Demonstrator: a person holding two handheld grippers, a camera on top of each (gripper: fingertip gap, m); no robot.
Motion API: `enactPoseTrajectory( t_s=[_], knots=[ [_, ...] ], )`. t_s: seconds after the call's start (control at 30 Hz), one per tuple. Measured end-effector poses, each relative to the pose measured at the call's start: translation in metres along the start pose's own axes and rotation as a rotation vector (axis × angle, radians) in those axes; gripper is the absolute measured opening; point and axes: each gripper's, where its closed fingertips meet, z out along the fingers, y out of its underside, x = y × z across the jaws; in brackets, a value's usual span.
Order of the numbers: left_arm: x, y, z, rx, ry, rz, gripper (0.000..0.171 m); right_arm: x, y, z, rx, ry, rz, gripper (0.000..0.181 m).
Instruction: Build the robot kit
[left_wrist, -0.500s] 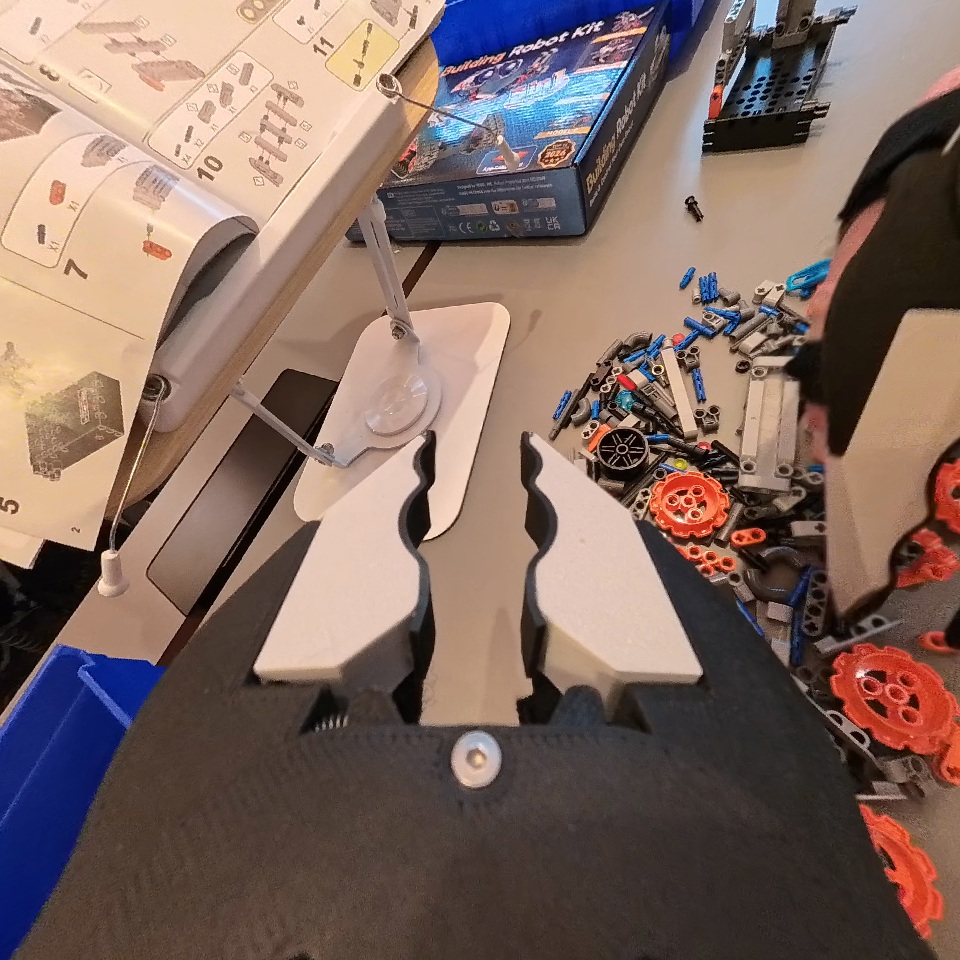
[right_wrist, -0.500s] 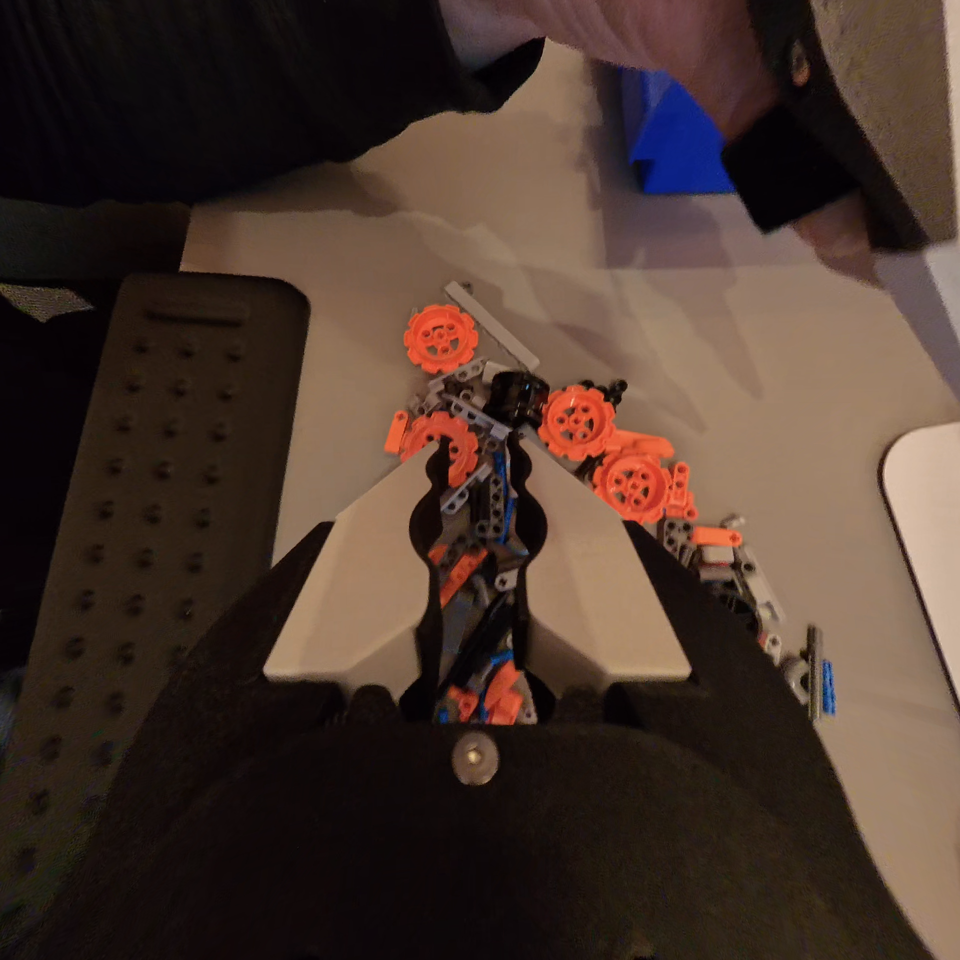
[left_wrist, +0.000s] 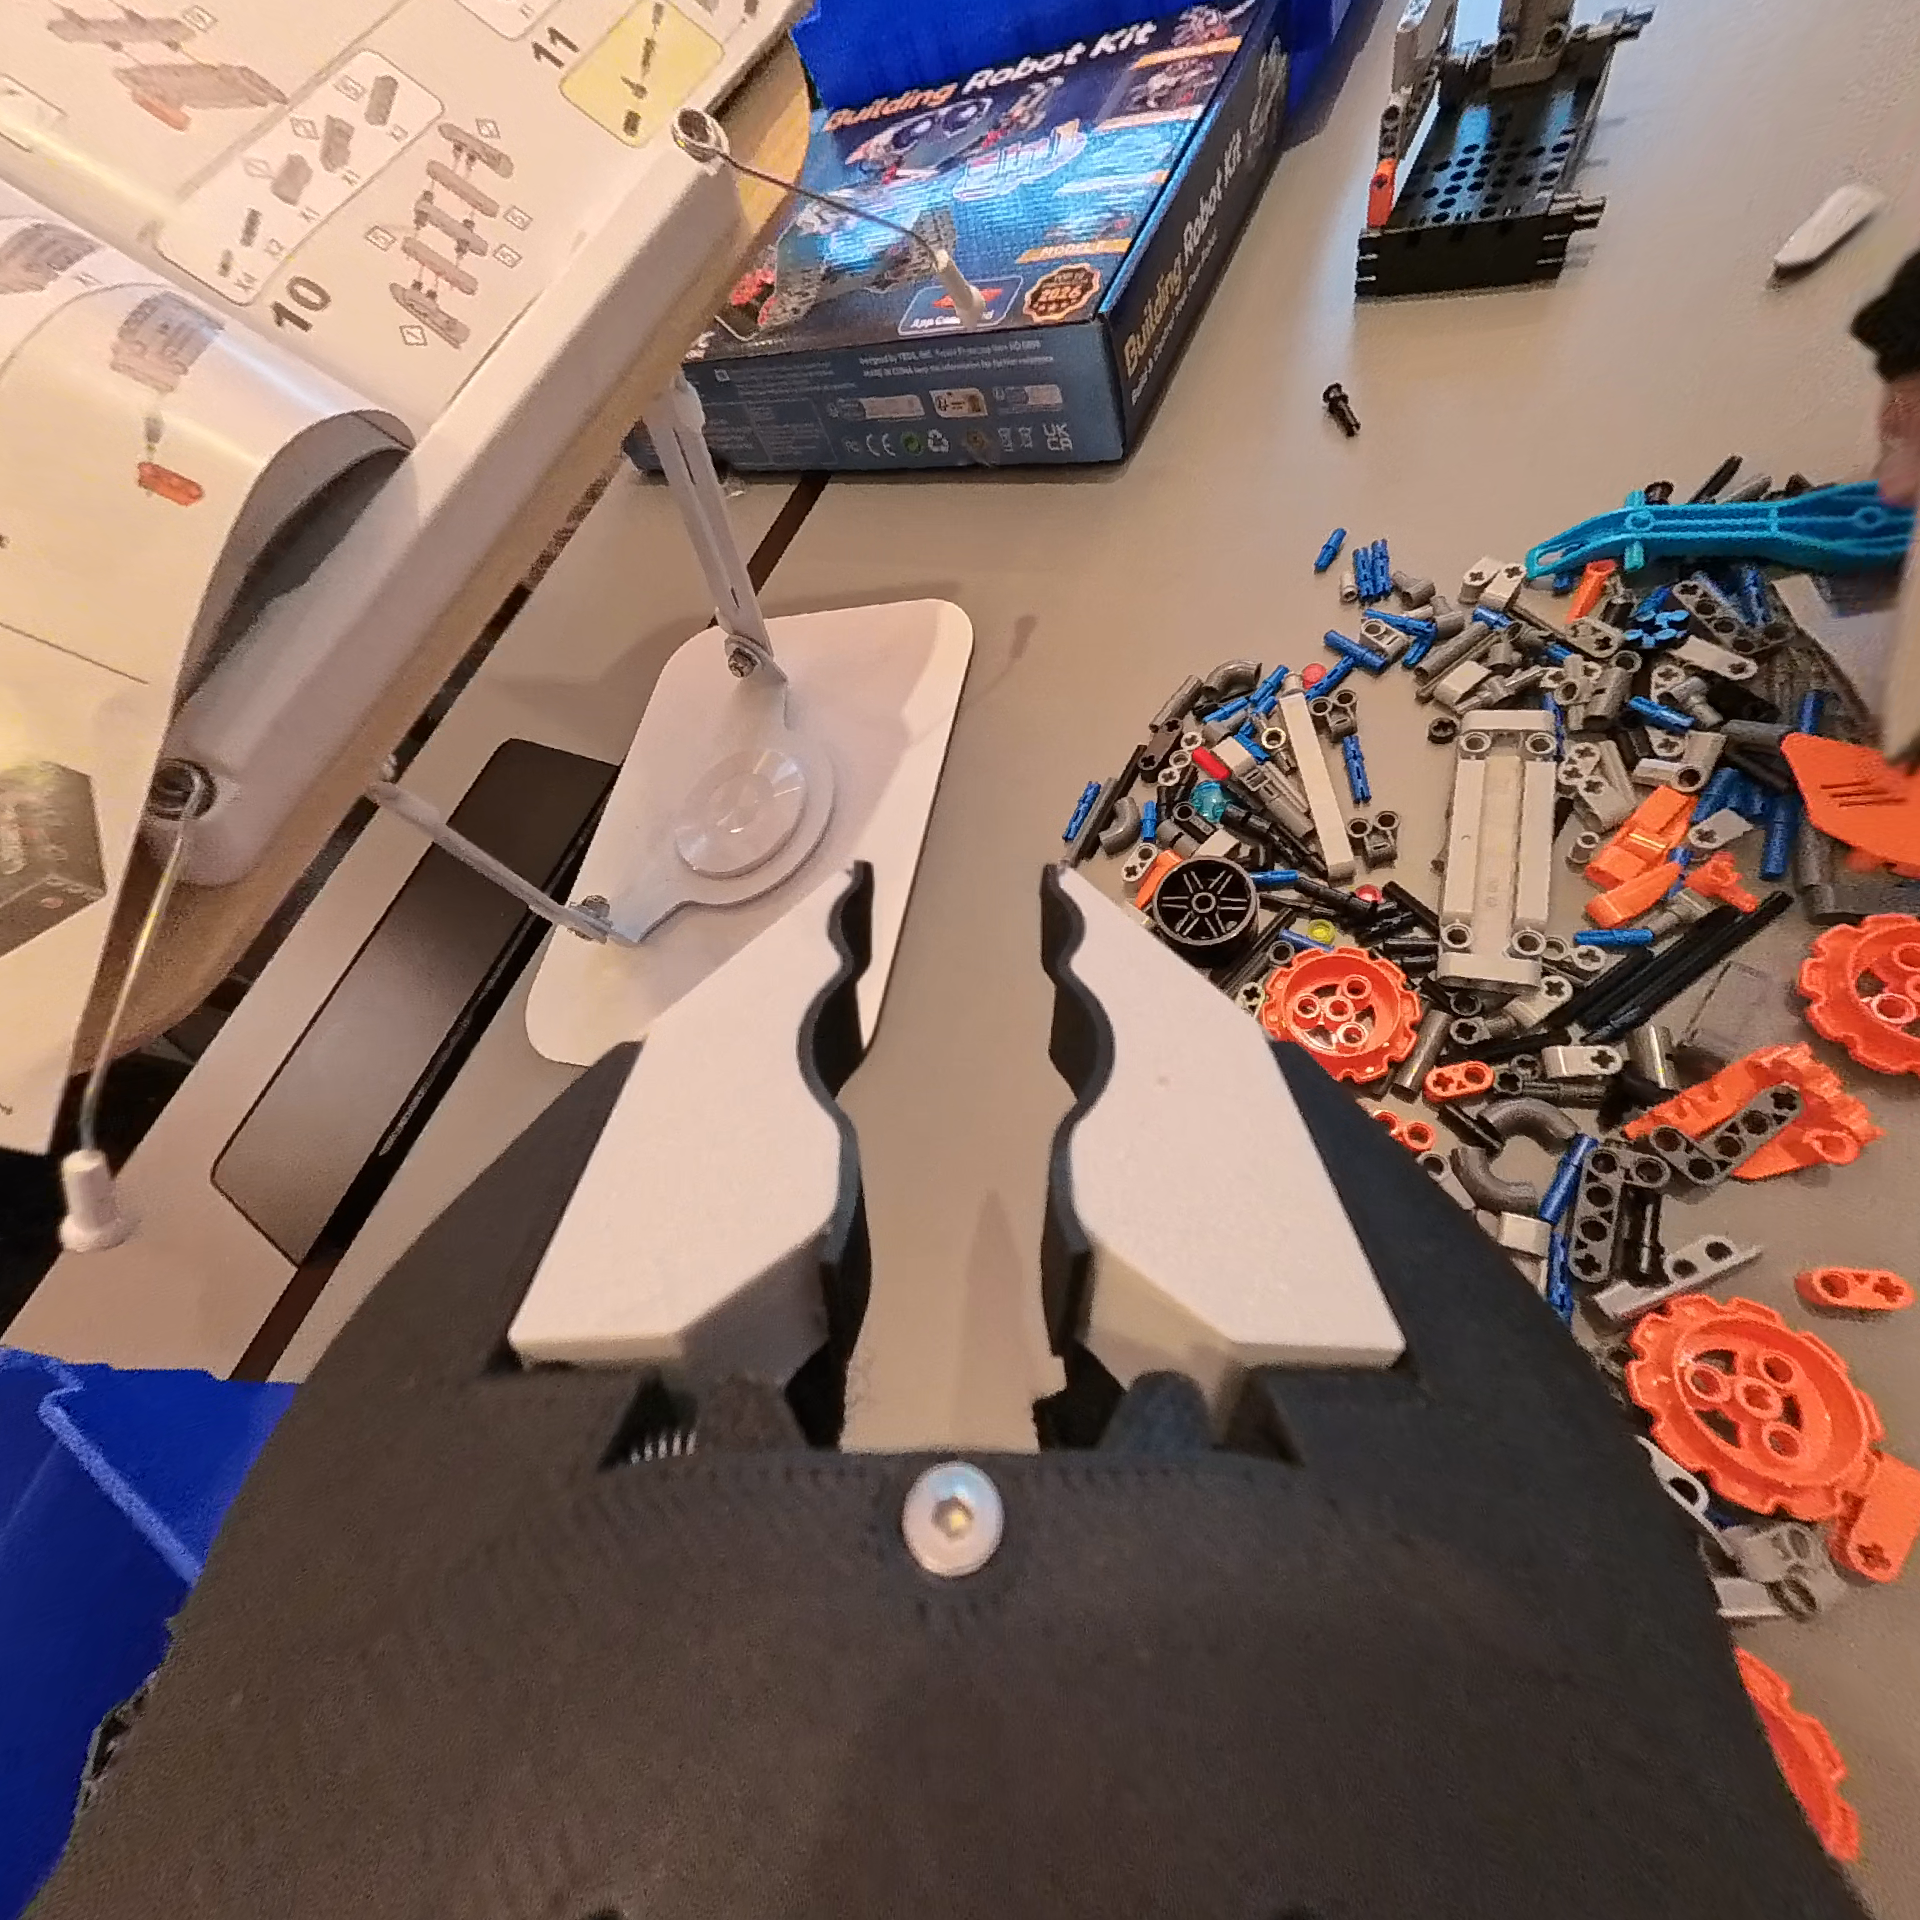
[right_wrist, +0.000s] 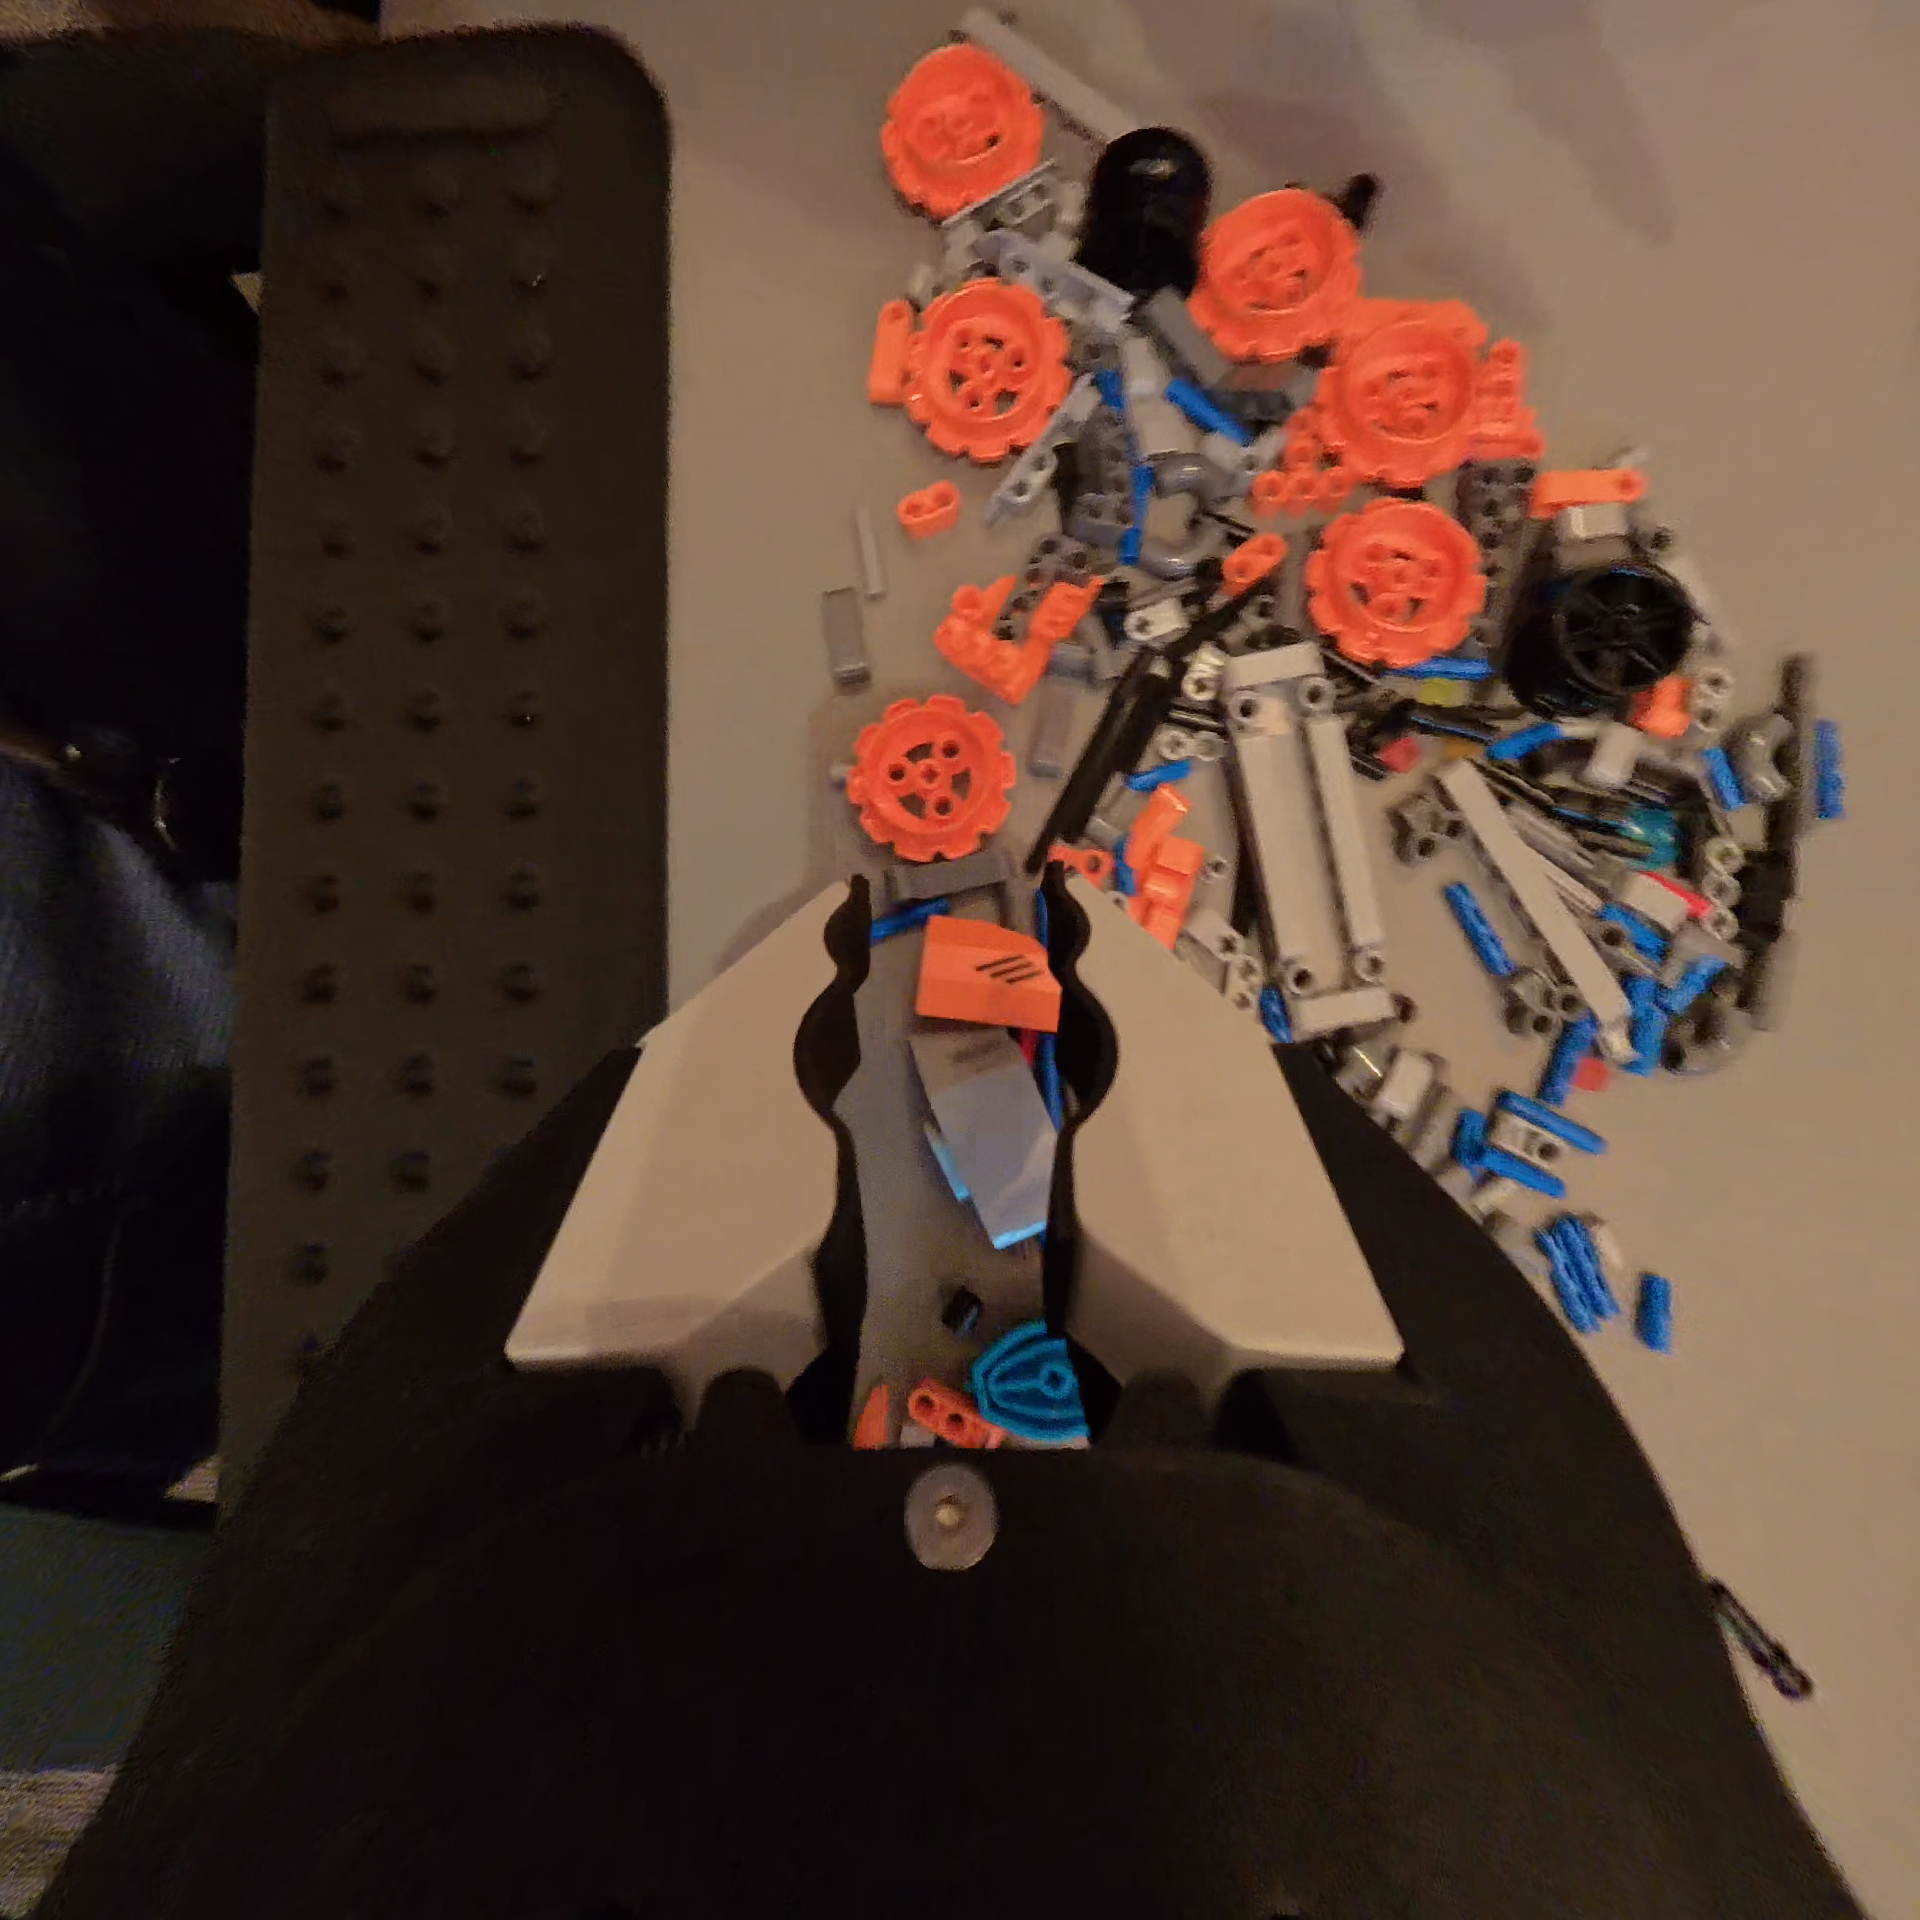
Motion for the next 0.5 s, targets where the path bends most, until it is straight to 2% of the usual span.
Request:
enactPoseTrajectory(
  t_s=[0.13,0.27,0.5],
  knots=[
    [0.002,0.003,0.004,-0.013,0.004,0.006,0.029,-0.006,0.011,0.025,-0.063,0.053,-0.032,0.023],
    [0.003,0.004,0.005,-0.016,0.008,0.004,0.029,-0.007,0.015,0.031,-0.046,0.051,-0.018,0.005],
    [0.002,0.005,0.004,-0.019,0.006,0.006,0.029,-0.014,0.014,0.024,-0.010,0.002,-0.010,0.004]
  ],
)
